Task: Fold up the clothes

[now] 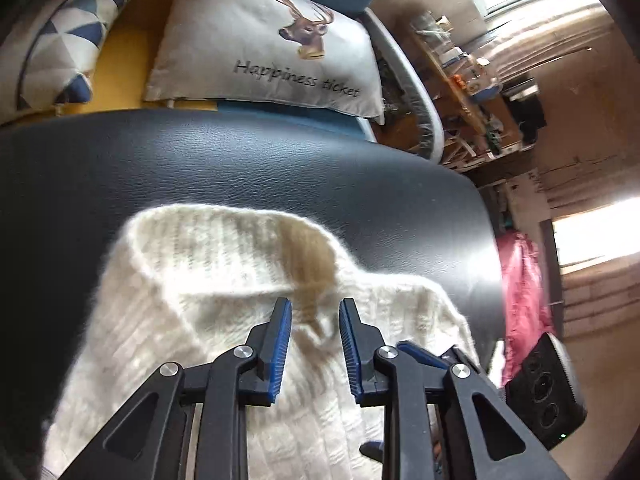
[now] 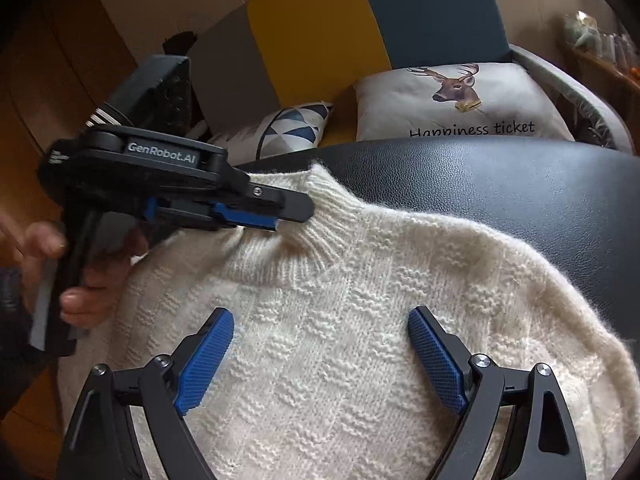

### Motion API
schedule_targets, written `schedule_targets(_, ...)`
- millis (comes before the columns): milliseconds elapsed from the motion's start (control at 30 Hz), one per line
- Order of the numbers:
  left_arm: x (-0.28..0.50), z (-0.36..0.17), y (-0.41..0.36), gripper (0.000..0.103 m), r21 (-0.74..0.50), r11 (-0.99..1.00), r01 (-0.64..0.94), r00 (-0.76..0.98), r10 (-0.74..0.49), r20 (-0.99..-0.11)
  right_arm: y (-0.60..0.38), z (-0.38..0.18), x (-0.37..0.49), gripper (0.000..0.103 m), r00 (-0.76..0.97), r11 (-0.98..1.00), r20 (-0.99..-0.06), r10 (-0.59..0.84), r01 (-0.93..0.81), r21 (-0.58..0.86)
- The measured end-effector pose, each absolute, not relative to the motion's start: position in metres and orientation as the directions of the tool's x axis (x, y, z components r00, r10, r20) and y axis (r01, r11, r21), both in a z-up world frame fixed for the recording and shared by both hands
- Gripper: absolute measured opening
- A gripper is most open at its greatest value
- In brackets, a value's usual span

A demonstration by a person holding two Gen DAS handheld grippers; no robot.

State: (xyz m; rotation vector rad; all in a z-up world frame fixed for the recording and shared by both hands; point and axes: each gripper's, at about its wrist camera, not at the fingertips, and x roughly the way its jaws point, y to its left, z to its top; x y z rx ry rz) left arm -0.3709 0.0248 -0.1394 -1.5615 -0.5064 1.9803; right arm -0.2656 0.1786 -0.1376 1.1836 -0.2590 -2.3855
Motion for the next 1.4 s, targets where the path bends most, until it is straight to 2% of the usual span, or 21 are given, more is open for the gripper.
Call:
schedule_targets(167, -0.379, -0.154, 0.039, 0.024, -0.646, -0.736, -0.202, -0.124, 0.673, -0.729, 0.178, -0.138, -0.265, 0.093, -0.524, -0.869, -0.694, -0.494, 0.327, 0.372)
schedule_targets(200, -0.377, -0.153, 0.043, 0.02, -0.666, -0.713, -0.218, -0.111, 0.696, -0.709, 0.177, -0.138, -0.264, 0.093, -0.526, -0.871, -0.696, -0.489, 0.326, 0.367)
schedule_targets(233, -0.376, -0.151, 0.048, 0.007, -0.685, -0.688, -0.239, -0.1, 0.719, -0.687, 0.176, -0.138, -0.264, 0.093, -0.529, -0.876, -0.699, -0.481, 0.321, 0.36)
schedule_targets(267, -0.373, -0.144, 0.054, 0.003, -0.693, -0.663, -0.282, -0.101, 0.739, -0.666, 0.175, -0.138, -0.263, 0.093, -0.533, -0.882, -0.704, -0.471, 0.315, 0.351)
schedule_targets(333, -0.359, -0.13, 0.066, 0.002, -0.666, -0.64, -0.384, -0.133, 0.752, -0.646, 0.172, -0.138, -0.264, 0.093, -0.543, -0.905, -0.725, -0.423, 0.293, 0.309)
schedule_targets(467, -0.354, -0.125, 0.065, 0.002, -0.695, -0.58, -0.424, -0.137, 0.8, -0.584, 0.155, -0.142, -0.265, 0.094, -0.546, -0.941, -0.778, -0.312, 0.288, 0.176)
schedule_targets(533, -0.358, -0.135, 0.064, 0.002, -0.668, -0.621, -0.41, -0.158, 0.77, -0.618, 0.147, -0.144, -0.265, 0.097, -0.544, -0.949, -0.797, -0.265, 0.294, 0.115)
schedule_targets(633, -0.375, -0.166, 0.057, 0.003, -0.591, -0.742, -0.317, -0.175, 0.658, -0.732, 0.143, -0.144, -0.265, 0.099, -0.533, -0.948, -0.808, -0.251, 0.306, 0.092)
schedule_targets(800, -0.366, -0.145, 0.047, 0.006, -0.523, -0.803, -0.287, -0.248, 0.589, -0.769, 0.148, -0.143, -0.264, 0.099, -0.53, -0.942, -0.803, -0.272, 0.317, 0.111)
schedule_targets(900, -0.34, -0.129, 0.024, 0.014, -0.54, -0.802, -0.257, -0.304, 0.597, -0.743, 0.164, -0.136, -0.261, 0.1, -0.503, -0.916, -0.779, -0.374, 0.331, 0.227)
schedule_targets(967, -0.314, -0.115, 0.003, 0.015, -0.523, -0.816, -0.246, -0.379, 0.578, -0.723, 0.18, -0.126, -0.264, 0.099, -0.462, -0.869, -0.739, -0.49, 0.323, 0.374)
schedule_targets(1067, -0.28, -0.108, -0.017, 0.015, -0.443, -0.862, -0.246, -0.467, 0.506, -0.725, 0.192, -0.107, -0.288, 0.099, -0.378, -0.697, -0.588, -0.715, 0.312, 0.646)
schedule_targets(1200, -0.26, -0.119, -0.026, 0.015, -0.332, -0.917, -0.22, -0.498, 0.399, -0.77, 0.172, -0.1, -0.335, 0.099, -0.287, -0.517, -0.441, -0.85, 0.291, 0.805)
schedule_targets(1267, -0.255, -0.129, -0.03, 0.015, -0.286, -0.936, -0.204, -0.494, 0.351, -0.796, 0.15, -0.107, -0.355, 0.099, -0.242, -0.514, -0.458, -0.855, 0.279, 0.811)
schedule_targets(1400, -0.248, -0.134, -0.04, 0.014, -0.282, -0.936, -0.213, -0.5, 0.352, -0.791, 0.116, -0.126, -0.383, 0.099, -0.168, -0.526, -0.499, -0.85, 0.235, 0.817)
